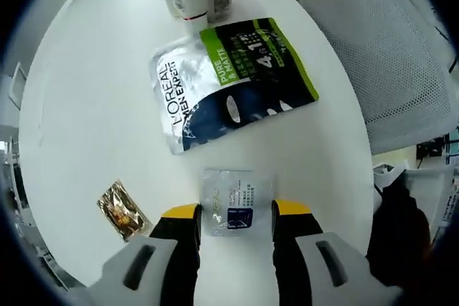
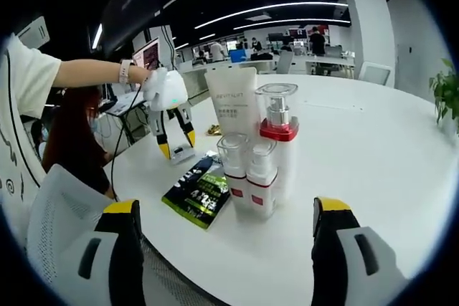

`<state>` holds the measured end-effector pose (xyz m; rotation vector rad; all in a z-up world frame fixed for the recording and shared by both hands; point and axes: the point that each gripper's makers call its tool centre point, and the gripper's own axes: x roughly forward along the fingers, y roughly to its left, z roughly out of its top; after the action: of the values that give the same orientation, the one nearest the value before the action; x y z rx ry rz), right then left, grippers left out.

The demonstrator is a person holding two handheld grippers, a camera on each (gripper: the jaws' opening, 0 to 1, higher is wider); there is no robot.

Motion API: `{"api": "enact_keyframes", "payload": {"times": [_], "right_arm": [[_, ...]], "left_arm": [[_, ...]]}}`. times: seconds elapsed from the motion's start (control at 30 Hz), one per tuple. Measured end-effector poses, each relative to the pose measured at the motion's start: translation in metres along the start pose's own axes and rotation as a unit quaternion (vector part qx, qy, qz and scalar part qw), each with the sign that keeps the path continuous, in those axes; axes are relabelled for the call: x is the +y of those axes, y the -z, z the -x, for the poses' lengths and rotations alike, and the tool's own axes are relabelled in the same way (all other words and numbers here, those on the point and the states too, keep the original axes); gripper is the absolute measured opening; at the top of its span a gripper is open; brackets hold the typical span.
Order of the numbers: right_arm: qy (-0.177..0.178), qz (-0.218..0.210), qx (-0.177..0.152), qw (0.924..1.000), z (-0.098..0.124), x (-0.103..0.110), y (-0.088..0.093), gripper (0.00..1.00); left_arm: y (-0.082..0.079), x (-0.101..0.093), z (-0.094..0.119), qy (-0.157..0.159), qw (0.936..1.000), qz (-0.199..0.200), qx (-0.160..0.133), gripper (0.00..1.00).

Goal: Arrange the skincare products in the storage area until every visible bottle or jar stands upright without overlapping.

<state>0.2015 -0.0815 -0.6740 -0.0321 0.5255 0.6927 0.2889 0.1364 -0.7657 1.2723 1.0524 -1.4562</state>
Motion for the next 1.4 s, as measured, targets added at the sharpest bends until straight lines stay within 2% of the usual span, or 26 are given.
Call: {"api": "enact_keyframes", "payload": {"times": [0.1, 0.27, 0.3, 0.33, 0.43, 0.67, 0.87, 1.0, 1.07, 1.1, 1.23, 1.4], "right_arm": [[0.004, 0.003, -0.003, 1.0, 0.0, -0.002, -0.001, 0.99], [-0.001, -0.001, -0.013, 0.9999, 0.0, 0.002, -0.004, 0.99], [-0.01, 0.002, -0.027, 0.9996, 0.0, 0.006, -0.008, 0.99], [-0.014, 0.003, -0.028, 0.9995, 0.0, 0.008, -0.008, 0.99], [-0.023, 0.002, -0.021, 0.9995, -0.001, 0.012, -0.005, 0.99], [-0.037, 0.007, -0.013, 0.9992, -0.003, 0.017, -0.002, 0.99], [-0.038, -0.019, -0.034, 0.9985, -0.002, 0.017, -0.008, 0.99], [-0.041, -0.03, -0.031, 0.9982, -0.002, 0.02, -0.007, 1.0], [-0.04, -0.029, -0.04, 0.9979, -0.002, 0.02, -0.011, 1.0], [-0.028, -0.017, -0.054, 0.998, -0.001, 0.015, -0.016, 1.0], [-0.027, -0.037, -0.07, 0.9964, 0.002, 0.012, -0.022, 1.0], [-0.023, -0.027, -0.063, 0.9974, 0.0, 0.015, -0.019, 1.0]], "left_arm": [[-0.004, -0.006, -0.001, 0.003, 0.9996, 0.025, -0.01, 0.37], [-0.003, -0.011, -0.002, -0.004, 0.9994, 0.033, -0.006, 0.37], [-0.006, -0.016, -0.001, -0.004, 0.9994, 0.035, -0.004, 0.37], [-0.007, -0.018, -0.001, -0.005, 0.9993, 0.036, -0.004, 0.37], [-0.007, -0.016, -0.002, -0.005, 0.999, 0.045, -0.008, 0.37], [-0.011, -0.033, -0.003, 0.001, 0.9981, 0.059, -0.017, 0.37], [-0.013, -0.042, -0.006, 0.008, 0.9974, 0.069, -0.022, 0.37], [-0.01, -0.041, -0.008, 0.005, 0.9974, 0.07, -0.019, 0.37], [-0.01, -0.041, -0.008, 0.004, 0.9971, 0.073, -0.021, 0.37], [-0.009, -0.041, -0.008, 0.004, 0.9968, 0.077, -0.021, 0.37], [-0.014, -0.049, -0.006, 0.003, 0.9965, 0.08, -0.023, 0.37], [-0.018, -0.055, -0.006, 0.004, 0.996, 0.085, -0.026, 0.37]]}}
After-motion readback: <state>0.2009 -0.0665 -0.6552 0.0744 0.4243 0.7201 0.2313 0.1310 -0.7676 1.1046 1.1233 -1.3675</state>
